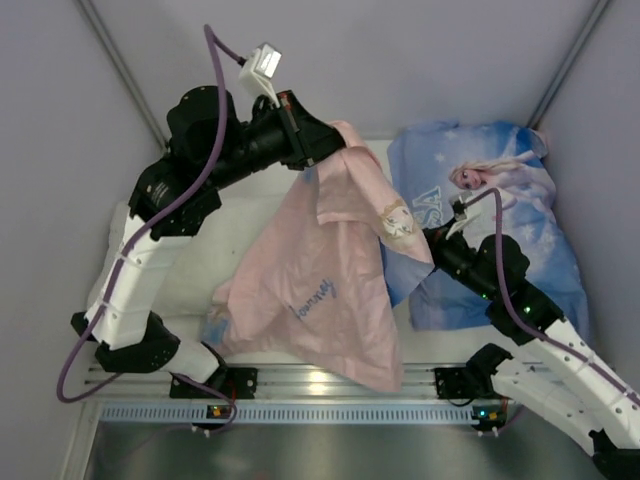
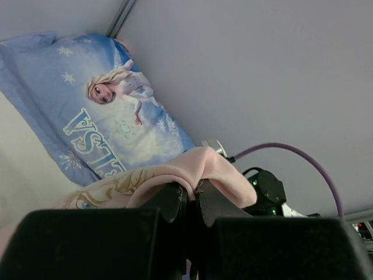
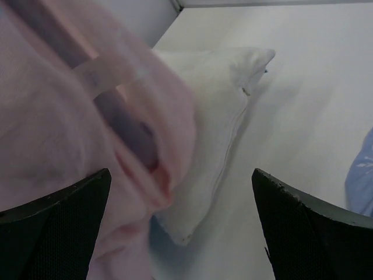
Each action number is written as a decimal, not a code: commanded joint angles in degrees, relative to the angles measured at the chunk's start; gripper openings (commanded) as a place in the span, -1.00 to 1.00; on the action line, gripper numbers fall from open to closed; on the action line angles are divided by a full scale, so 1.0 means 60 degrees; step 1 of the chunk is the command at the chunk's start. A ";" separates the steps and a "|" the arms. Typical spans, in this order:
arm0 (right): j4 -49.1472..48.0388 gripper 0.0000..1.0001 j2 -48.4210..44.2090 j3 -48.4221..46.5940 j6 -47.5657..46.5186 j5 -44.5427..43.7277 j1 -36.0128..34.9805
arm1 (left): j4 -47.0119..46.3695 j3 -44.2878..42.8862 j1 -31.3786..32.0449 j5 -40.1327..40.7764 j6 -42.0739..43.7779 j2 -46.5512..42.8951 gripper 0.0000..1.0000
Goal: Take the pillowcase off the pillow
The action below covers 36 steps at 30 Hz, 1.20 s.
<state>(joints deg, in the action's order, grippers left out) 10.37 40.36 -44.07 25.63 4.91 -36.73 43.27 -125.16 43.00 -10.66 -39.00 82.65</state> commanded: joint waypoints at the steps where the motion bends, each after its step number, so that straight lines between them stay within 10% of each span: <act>1: 0.0102 0.99 -0.0894 0.0782 0.0503 0.1481 -0.0103 | -0.1278 -0.0731 0.0025 -0.0098 0.0070 0.0372 -1.00; 10: 0.0250 0.99 -0.2377 0.0827 0.0242 0.2374 -0.0221 | -0.1571 -0.0717 -0.0033 -0.0098 0.0275 0.1736 -1.00; 21: -0.4523 0.99 0.1400 0.1077 -0.0200 0.2156 -0.0483 | -0.1586 -0.0248 -0.0077 -0.0875 0.0202 0.1796 -1.00; 36: -0.8320 0.98 0.5503 -0.0109 -0.0492 -0.3362 -0.3999 | -0.2230 0.0674 -0.0077 -0.1681 -0.0428 0.1738 -1.00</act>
<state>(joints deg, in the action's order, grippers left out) -29.50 71.07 -41.43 23.14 -6.44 -58.92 35.40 -122.26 42.74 -19.27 -40.80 95.94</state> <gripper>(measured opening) 0.993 0.047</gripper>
